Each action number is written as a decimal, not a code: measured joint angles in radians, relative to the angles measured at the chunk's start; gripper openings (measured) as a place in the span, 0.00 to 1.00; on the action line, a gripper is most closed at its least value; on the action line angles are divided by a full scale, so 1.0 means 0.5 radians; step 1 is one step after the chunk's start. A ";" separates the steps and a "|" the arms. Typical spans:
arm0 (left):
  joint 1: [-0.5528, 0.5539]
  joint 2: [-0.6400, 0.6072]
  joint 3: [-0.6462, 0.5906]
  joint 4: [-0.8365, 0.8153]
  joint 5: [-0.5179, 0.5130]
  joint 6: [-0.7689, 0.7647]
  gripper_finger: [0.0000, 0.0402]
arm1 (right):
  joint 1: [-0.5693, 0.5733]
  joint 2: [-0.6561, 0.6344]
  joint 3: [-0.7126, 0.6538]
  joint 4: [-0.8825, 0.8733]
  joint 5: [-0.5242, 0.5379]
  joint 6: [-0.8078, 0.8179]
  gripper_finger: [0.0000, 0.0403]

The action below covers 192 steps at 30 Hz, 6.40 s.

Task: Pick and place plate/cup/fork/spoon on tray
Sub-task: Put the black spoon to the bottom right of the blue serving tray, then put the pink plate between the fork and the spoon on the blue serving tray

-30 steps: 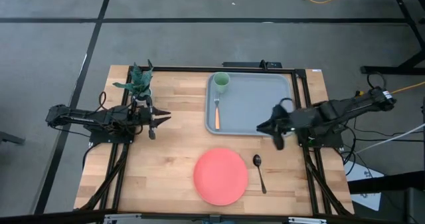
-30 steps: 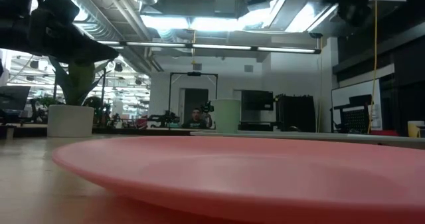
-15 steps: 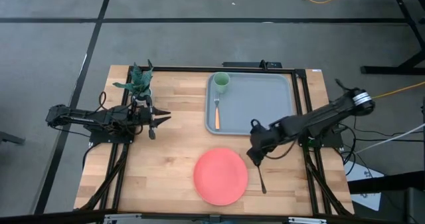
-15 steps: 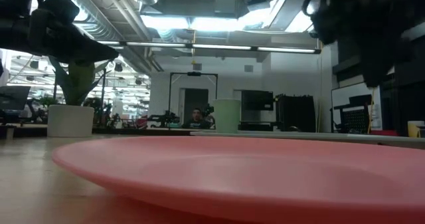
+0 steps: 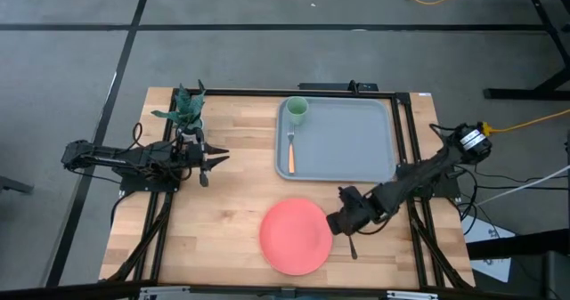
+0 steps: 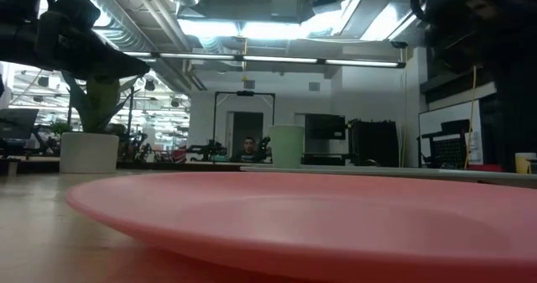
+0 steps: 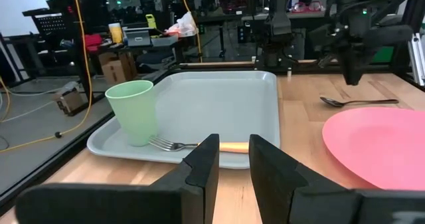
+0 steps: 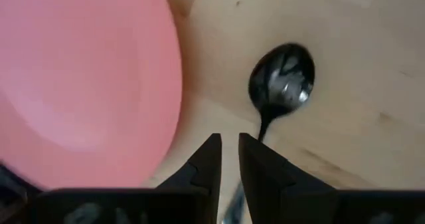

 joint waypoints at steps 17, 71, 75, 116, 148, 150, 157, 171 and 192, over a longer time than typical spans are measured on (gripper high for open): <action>0.000 0.000 0.000 0.001 -0.006 0.000 0.19 | 0.212 0.317 -0.001 0.067 -0.019 0.411 0.14; -0.001 0.000 0.000 0.001 -0.006 0.000 0.19 | -0.272 -0.370 -0.012 -1.064 0.167 0.352 0.00; -0.001 0.000 0.000 0.001 -0.006 0.000 0.19 | -0.588 -0.451 -0.018 -1.252 0.171 0.136 0.00; -0.001 0.000 0.000 0.001 -0.006 0.000 0.19 | -2.160 -0.377 -0.716 -0.267 0.416 -1.382 0.09; 0.000 0.000 0.000 0.001 -0.006 0.000 0.19 | -1.384 -0.378 -0.381 0.034 -0.336 -1.553 0.19; 0.000 0.000 0.000 0.001 -0.006 0.001 0.19 | -1.236 -0.378 -0.381 0.140 -0.397 -1.466 0.19; -0.001 0.000 0.000 0.001 -0.006 0.000 0.19 | -0.759 -0.377 -0.381 0.229 -0.378 -1.190 0.19; 0.000 0.000 0.000 0.001 -0.006 0.000 0.19 | -0.229 -0.332 -0.883 1.474 0.079 -0.444 0.19; 0.000 0.001 0.000 0.001 -0.006 0.001 0.19 | -0.231 -0.009 -1.146 2.305 0.059 -0.331 0.19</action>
